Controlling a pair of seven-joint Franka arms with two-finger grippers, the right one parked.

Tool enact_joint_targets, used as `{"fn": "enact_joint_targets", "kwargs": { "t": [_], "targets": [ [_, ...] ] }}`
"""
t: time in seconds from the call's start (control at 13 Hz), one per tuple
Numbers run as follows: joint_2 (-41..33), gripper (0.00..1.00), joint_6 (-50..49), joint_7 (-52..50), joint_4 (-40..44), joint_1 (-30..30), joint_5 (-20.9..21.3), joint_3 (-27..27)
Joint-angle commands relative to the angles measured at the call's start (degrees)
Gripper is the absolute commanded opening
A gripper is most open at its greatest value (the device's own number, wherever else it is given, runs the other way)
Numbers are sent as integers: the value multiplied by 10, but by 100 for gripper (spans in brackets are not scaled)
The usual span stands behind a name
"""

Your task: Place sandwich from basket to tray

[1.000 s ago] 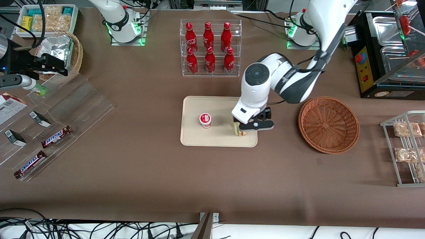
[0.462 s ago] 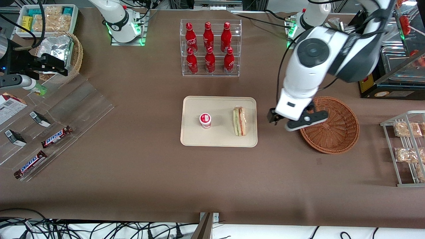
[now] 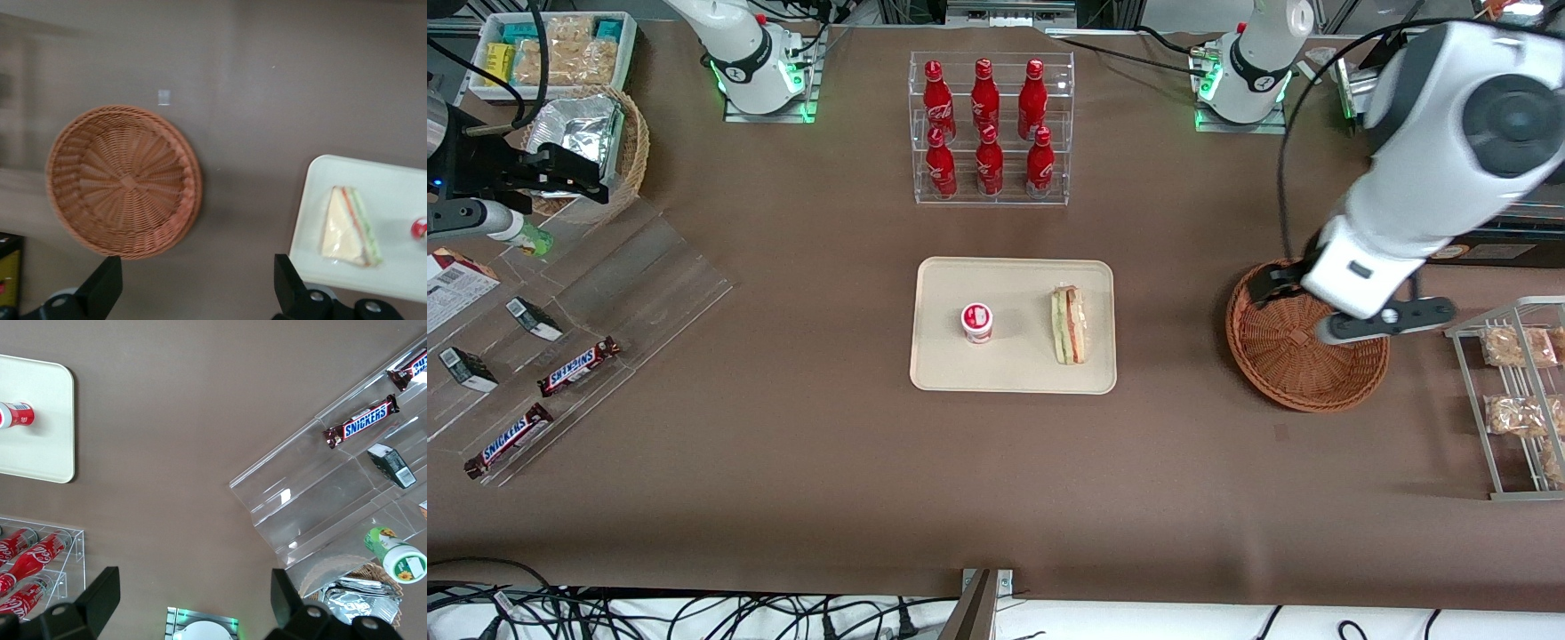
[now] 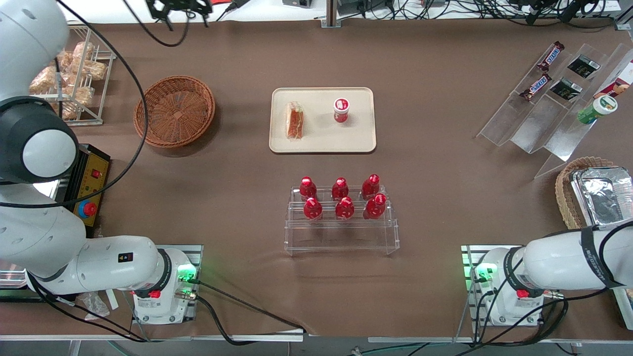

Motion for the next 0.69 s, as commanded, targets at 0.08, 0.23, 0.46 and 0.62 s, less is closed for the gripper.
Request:
{"fn": "enact_joint_targets", "kwargs": {
  "t": [0.08, 0.23, 0.46, 0.62],
  "targets": [
    [-71, 100, -57, 146, -24, -18, -38, 101],
    [-87, 100, -70, 214, -25, -19, -45, 131],
    [-93, 100, -74, 225, -22, -21, -54, 137],
    [-89, 100, -74, 225, -21, -33, -54, 136]
  ]
}}
